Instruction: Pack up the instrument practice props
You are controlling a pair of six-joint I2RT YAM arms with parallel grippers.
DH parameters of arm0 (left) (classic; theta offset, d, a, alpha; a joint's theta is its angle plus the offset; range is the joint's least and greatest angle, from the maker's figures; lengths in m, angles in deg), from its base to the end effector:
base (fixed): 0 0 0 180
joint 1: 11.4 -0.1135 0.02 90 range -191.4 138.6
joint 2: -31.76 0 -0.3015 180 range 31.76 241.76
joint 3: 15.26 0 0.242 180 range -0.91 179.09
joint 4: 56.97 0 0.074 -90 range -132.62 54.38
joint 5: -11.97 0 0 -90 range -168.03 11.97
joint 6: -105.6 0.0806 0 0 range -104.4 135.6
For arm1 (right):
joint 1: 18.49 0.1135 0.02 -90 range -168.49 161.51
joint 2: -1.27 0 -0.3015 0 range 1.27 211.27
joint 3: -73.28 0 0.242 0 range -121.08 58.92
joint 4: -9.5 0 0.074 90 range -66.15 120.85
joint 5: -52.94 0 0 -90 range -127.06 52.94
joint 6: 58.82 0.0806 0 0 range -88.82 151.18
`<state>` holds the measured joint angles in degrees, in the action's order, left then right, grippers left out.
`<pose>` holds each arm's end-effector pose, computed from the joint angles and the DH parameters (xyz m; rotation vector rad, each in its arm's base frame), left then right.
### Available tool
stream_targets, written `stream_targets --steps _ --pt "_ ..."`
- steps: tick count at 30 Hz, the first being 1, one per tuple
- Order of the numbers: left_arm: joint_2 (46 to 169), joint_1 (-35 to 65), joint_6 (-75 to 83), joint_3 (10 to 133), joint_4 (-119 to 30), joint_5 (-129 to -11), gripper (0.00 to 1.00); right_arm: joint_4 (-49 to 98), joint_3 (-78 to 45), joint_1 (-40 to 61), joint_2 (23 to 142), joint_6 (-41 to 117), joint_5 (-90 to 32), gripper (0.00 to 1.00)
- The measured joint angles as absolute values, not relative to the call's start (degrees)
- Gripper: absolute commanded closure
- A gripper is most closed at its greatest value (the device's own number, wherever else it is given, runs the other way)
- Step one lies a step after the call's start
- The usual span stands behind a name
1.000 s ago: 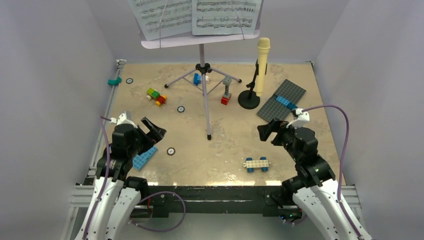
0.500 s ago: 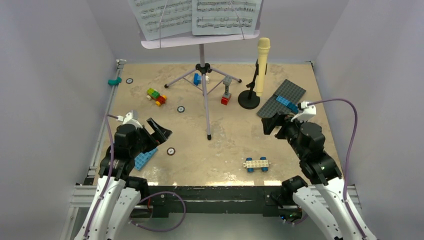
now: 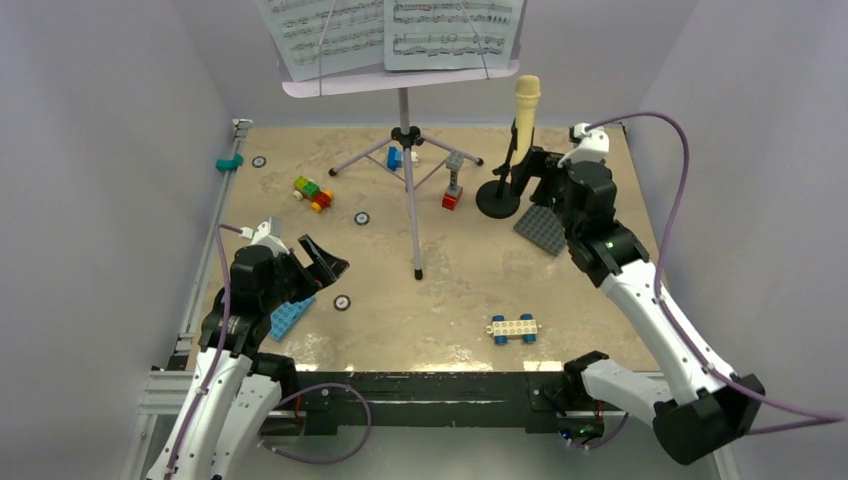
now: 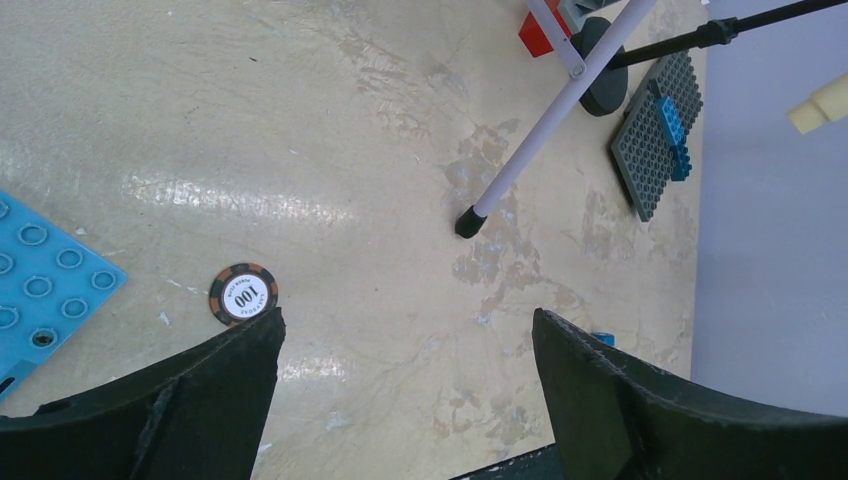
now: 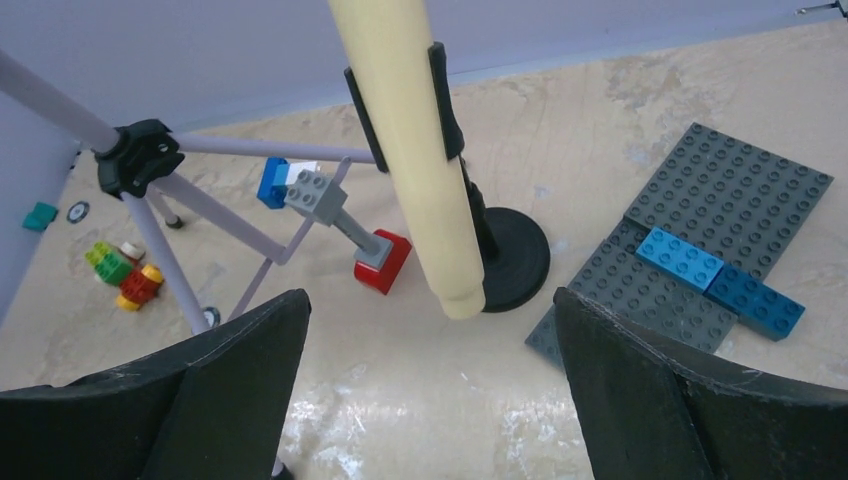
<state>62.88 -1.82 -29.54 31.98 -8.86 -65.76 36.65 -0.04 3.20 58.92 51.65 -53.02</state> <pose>0.1194 -0.0375 0.2556 -0.5507 2.1495 -0.7759 0.2313 0.0682 0.4034 0.1830 1.7627 0.2873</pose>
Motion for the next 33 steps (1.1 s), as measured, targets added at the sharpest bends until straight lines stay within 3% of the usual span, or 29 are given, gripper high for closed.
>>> stream_targets --steps 13,20,24,33 --pt "61.3 -1.8 -29.2 31.6 -9.7 -64.1 0.03 28.3 -10.8 3.2 76.1 44.7 -56.2 0.01" --pt "61.3 -1.8 -29.2 31.1 -10.0 -64.1 0.03 27.4 -14.7 3.2 81.3 41.0 -57.5 0.09" --pt "61.5 -1.8 -29.2 31.1 -10.0 -64.1 0.04 27.6 -15.0 3.2 82.7 40.0 -57.5 0.16" --pt "62.1 -1.8 -29.2 31.1 -10.0 -64.5 0.04 28.1 -15.5 3.2 83.7 39.2 -57.6 0.48"
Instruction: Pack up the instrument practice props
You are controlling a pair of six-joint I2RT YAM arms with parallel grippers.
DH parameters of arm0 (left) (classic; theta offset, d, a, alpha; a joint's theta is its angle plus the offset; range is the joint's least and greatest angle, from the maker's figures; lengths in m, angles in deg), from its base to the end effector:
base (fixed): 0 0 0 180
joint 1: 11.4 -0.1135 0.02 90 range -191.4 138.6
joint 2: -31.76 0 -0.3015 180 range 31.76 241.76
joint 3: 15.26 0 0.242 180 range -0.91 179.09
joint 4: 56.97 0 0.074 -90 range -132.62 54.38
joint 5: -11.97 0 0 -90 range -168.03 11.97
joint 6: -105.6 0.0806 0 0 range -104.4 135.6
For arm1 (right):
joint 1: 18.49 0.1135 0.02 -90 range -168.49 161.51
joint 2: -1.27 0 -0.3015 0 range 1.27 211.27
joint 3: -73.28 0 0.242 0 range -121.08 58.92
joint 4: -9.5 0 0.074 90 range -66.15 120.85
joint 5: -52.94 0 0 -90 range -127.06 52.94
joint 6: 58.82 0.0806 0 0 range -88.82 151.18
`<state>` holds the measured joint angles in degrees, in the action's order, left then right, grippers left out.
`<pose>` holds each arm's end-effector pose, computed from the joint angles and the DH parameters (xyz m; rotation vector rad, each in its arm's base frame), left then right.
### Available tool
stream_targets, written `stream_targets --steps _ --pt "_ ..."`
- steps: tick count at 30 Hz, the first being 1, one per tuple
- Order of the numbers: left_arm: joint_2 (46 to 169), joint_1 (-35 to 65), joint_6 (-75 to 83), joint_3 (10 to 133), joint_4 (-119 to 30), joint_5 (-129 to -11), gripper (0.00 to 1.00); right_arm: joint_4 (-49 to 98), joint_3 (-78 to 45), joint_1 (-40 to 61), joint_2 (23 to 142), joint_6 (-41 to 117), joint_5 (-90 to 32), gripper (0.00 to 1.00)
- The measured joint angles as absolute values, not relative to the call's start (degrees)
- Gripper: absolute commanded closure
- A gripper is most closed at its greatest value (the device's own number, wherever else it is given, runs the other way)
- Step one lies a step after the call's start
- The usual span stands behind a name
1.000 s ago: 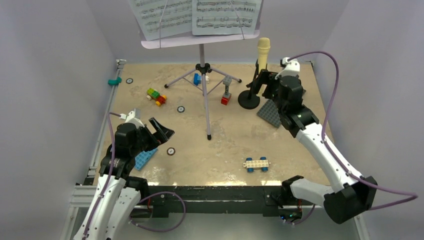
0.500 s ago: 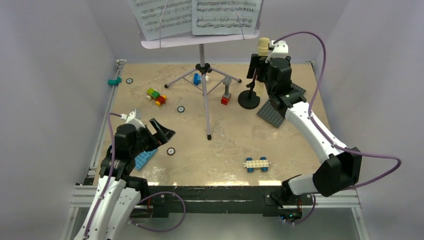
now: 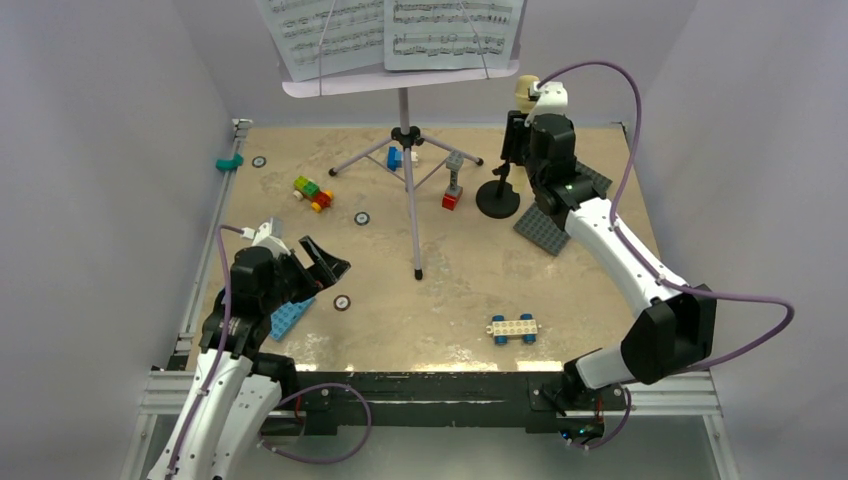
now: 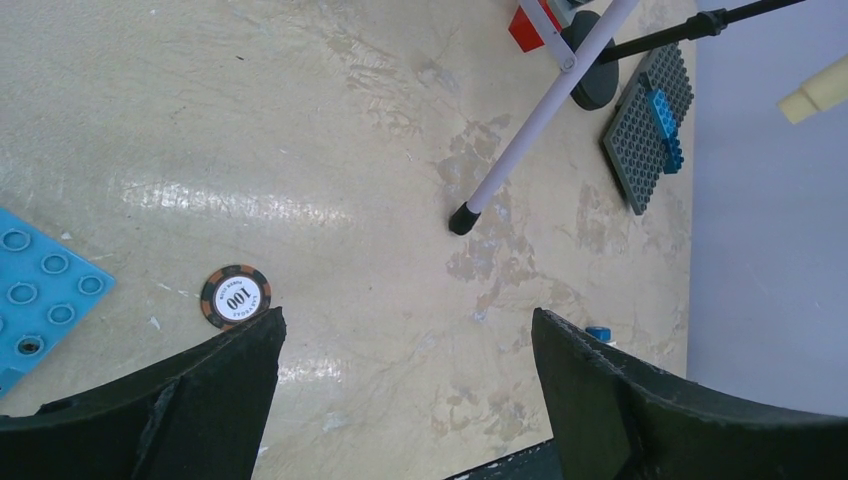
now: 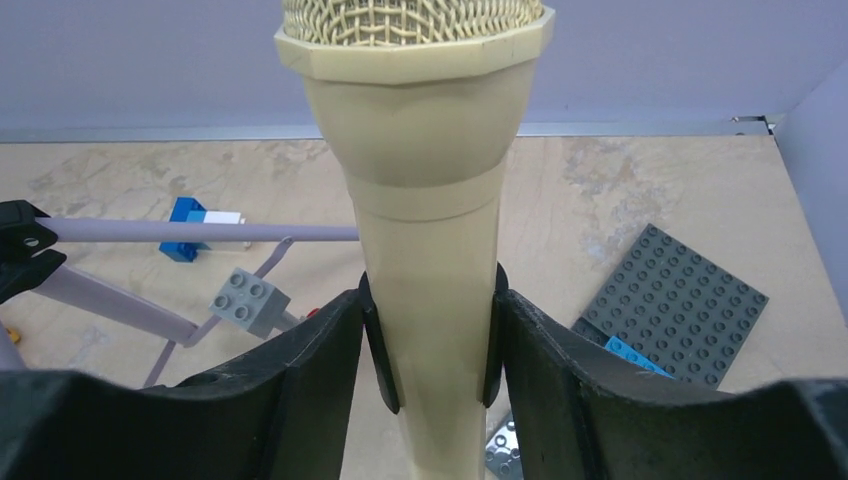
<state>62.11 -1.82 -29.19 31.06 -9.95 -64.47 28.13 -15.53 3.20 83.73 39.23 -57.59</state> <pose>0.1181 -0.0391 0.2538 -0.5244 2.1412 -0.8006 0.3515 0.1094 0.4074 0.0458 1.7711 0.0556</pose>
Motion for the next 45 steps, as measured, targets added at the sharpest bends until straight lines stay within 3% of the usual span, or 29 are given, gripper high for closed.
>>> stream_targets --steps 7,9,15,28,37,45 --pt "62.5 -1.8 -29.2 31.1 -9.9 -64.8 0.04 30.0 -16.3 3.2 83.7 39.0 -57.6 0.8" --pt "62.5 -1.8 -29.2 31.1 -9.8 -65.0 0.04 30.2 -16.3 3.2 83.5 39.0 -57.6 1.0" --pt "62.6 -1.8 -29.5 31.2 -8.1 -68.3 0.04 33.6 -14.6 3.2 79.5 39.6 -57.6 1.0" --pt "62.6 -1.8 -30.9 34.9 -9.0 -71.0 0.04 45.5 -3.0 7.0 54.6 42.6 -53.5 1.0" --pt "61.0 -1.8 -30.6 35.4 -12.6 -69.6 0.04 45.4 1.7 11.8 41.6 40.2 -34.7 1.0" --pt "58.2 -1.8 -28.7 33.7 -20.7 -61.0 0.03 41.8 3.2 15.7 42.7 34.8 -14.8 1.0"
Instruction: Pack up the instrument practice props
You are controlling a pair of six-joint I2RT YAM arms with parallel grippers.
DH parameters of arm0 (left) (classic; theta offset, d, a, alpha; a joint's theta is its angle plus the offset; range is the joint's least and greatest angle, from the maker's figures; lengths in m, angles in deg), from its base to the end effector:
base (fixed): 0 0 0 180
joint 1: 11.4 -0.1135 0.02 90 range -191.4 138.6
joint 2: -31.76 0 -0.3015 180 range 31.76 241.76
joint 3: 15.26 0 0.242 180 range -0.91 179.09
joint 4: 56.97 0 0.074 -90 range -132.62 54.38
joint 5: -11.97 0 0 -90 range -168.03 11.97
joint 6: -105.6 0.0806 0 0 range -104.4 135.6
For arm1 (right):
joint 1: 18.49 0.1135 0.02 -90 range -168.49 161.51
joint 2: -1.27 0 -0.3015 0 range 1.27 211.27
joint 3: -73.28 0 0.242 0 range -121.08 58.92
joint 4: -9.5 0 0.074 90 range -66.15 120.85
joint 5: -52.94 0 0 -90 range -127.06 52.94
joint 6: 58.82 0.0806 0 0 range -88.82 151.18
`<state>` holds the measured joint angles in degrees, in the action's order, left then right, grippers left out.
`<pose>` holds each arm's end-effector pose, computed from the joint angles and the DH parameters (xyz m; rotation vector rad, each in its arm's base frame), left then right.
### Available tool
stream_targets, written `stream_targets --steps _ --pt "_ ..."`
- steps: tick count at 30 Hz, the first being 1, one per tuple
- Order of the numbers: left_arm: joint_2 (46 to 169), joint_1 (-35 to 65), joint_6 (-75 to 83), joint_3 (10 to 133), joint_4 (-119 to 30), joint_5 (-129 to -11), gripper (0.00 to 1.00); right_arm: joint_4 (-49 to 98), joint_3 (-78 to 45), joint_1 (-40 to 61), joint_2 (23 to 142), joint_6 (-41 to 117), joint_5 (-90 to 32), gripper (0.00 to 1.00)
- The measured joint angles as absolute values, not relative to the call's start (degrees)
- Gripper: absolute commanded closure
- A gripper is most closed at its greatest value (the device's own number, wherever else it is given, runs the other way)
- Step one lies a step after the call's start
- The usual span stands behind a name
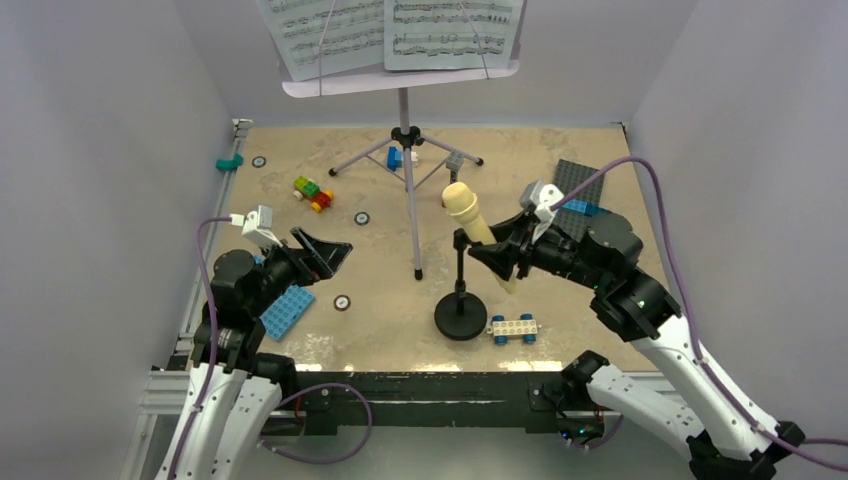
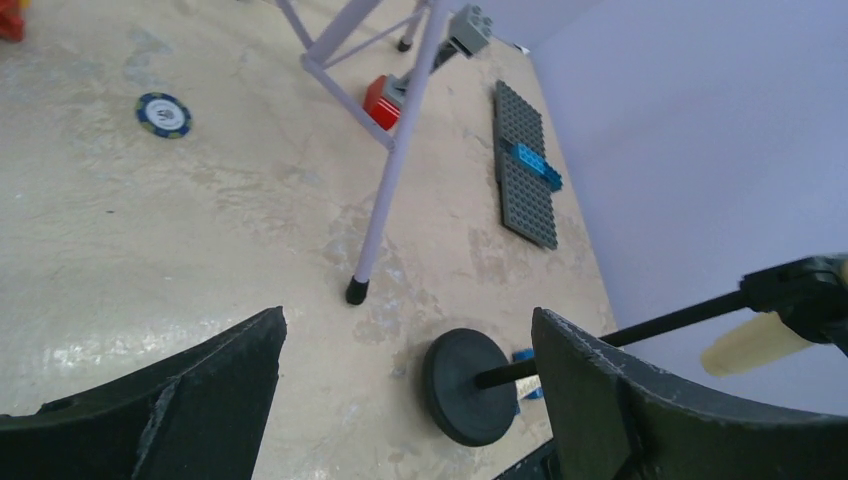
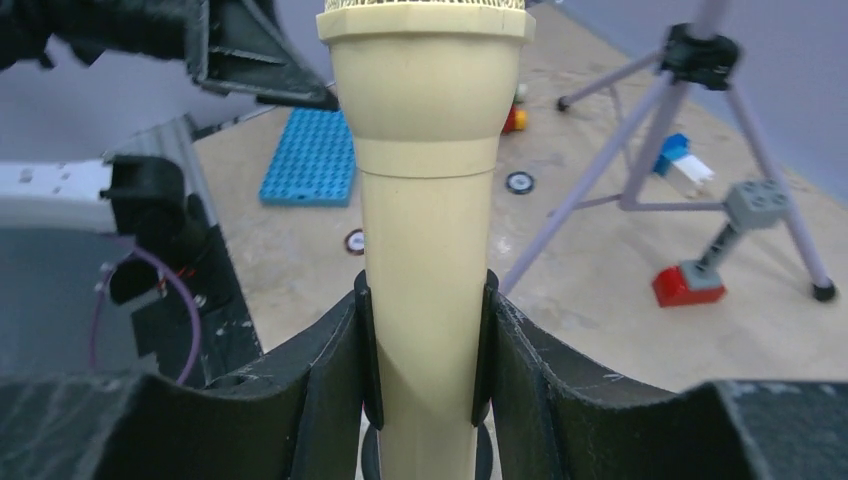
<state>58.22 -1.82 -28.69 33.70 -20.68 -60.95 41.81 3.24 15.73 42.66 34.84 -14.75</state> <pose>0.1147 -0.0434 0.3044 -0.3512 1.8696 -0.9240 0.1105 0.1122 0.4194 -0.7365 1.5261 0.8181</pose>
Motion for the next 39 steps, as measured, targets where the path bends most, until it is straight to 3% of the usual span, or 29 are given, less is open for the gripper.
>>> stream_targets --steps 12,30,33,36,39 --pt "58.6 -1.6 -25.3 31.5 -28.9 -44.0 0.0 24.0 13.5 26.9 46.9 24.7 -9.8 1.0" --pt "61.7 -1.6 -25.8 31.0 -37.9 -33.1 0.0 12.6 16.2 28.1 51.8 27.2 -8.0 1.0" --pt "62.1 -1.6 -25.8 31.0 -38.5 -32.6 0.0 12.9 17.3 28.1 50.1 28.0 -9.4 0.9" --pt "62.1 -1.6 -25.7 31.0 -39.7 -32.6 0.0 13.2 18.5 28.1 48.3 28.6 -10.8 0.72" --pt "62.7 -1.4 -25.7 31.0 -41.3 -32.6 0.0 13.4 19.5 28.1 46.9 29.0 -12.0 0.63"
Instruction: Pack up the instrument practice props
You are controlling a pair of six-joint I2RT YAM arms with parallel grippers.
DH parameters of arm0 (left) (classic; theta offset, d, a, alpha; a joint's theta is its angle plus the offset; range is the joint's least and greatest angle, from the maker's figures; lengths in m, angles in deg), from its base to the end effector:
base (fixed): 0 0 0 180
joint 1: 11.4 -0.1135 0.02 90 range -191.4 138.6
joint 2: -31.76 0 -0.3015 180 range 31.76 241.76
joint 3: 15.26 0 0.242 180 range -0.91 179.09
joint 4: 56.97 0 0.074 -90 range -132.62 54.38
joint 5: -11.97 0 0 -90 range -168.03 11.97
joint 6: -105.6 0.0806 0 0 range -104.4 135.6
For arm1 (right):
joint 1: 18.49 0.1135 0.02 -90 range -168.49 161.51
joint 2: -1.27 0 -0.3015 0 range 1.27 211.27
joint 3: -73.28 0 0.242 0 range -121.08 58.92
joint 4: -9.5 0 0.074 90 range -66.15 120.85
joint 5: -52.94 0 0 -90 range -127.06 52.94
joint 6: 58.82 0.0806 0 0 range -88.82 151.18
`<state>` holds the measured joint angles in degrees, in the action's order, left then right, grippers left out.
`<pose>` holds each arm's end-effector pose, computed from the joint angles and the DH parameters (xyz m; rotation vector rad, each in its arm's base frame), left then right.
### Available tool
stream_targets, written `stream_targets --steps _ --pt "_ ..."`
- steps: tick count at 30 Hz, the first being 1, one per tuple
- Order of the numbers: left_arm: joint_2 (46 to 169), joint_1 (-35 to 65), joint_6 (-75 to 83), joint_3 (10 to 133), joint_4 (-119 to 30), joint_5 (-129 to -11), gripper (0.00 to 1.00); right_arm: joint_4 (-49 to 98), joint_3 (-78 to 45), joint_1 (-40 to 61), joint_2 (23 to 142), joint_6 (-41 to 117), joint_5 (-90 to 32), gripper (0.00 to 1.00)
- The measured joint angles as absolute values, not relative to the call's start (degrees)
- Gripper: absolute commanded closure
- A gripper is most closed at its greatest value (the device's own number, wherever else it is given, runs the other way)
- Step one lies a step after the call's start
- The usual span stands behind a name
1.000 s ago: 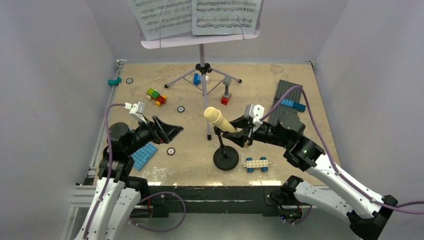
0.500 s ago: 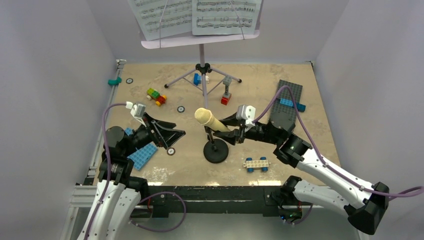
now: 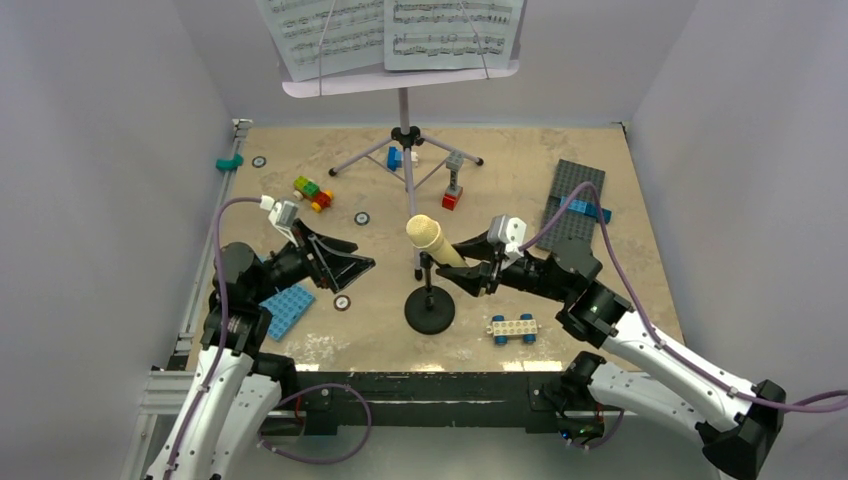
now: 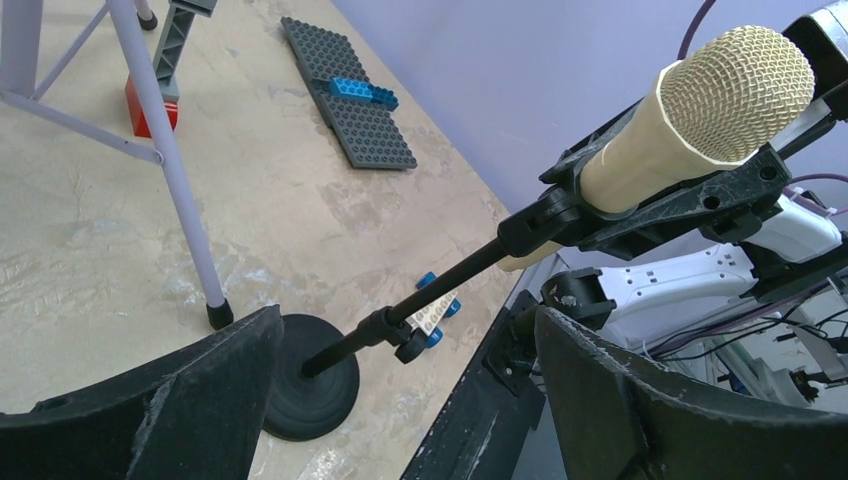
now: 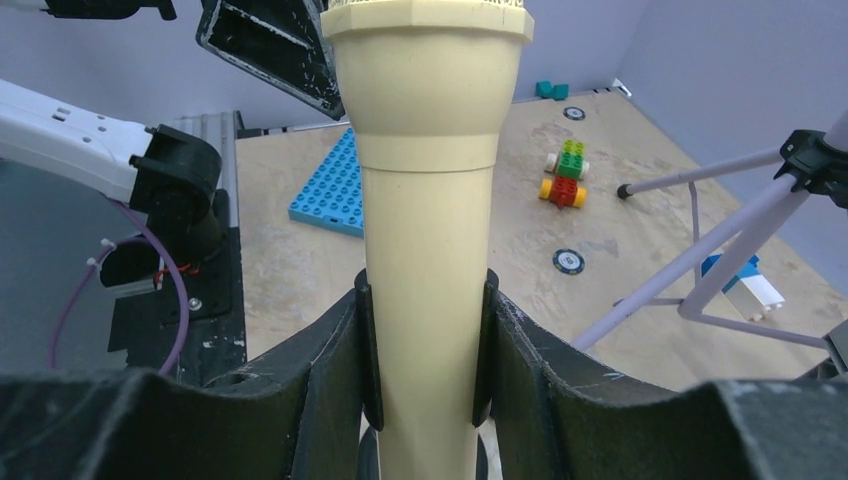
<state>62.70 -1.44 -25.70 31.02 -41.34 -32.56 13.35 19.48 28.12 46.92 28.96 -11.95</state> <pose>0.1135 -0.0783 0.3319 0.2106 1.7246 -1.2960 0.1094 0.1655 0.3744 -0.9698 1.2451 0.9414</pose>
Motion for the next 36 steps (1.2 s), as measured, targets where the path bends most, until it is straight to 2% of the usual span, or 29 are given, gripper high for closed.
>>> stream_targets --steps 7,9,15,17,19,23,28,31,36 --pt "65.2 -1.4 -25.5 31.0 -42.6 -32.6 0.0 14.4 20.1 28.1 45.5 29.7 -14.1 0.45" --pt "65.5 -1.2 -25.4 31.0 -42.7 -32.6 0.0 14.5 20.1 28.1 45.2 29.7 -14.8 0.34" --pt "66.7 -1.2 -25.3 31.1 -44.8 -31.9 0.0 14.9 20.1 28.1 44.2 30.2 -16.4 0.24" --pt "67.8 -1.1 -25.5 31.1 -46.2 -31.3 0.0 15.5 20.0 28.1 44.1 30.5 -16.8 0.12" --pt "68.8 -0.7 -25.7 31.1 -47.8 -30.8 0.0 16.5 20.0 28.1 43.8 31.2 -17.1 0.08" --pt "71.4 3.8 -24.8 32.2 -49.6 -30.8 0.01 20.7 18.3 28.1 42.3 32.9 -18.5 0.04" --pt "74.0 14.1 -18.8 33.4 -54.5 -32.1 0.04 27.4 13.7 28.1 38.8 35.5 -21.2 0.01" --pt "75.1 15.4 -17.6 33.3 -58.5 -32.5 0.06 30.9 11.9 28.1 36.7 36.9 -21.6 0.01" --pt "79.2 15.5 -14.3 33.4 -64.9 -33.0 0.18 35.7 10.6 28.1 34.5 38.8 -21.5 0.01"
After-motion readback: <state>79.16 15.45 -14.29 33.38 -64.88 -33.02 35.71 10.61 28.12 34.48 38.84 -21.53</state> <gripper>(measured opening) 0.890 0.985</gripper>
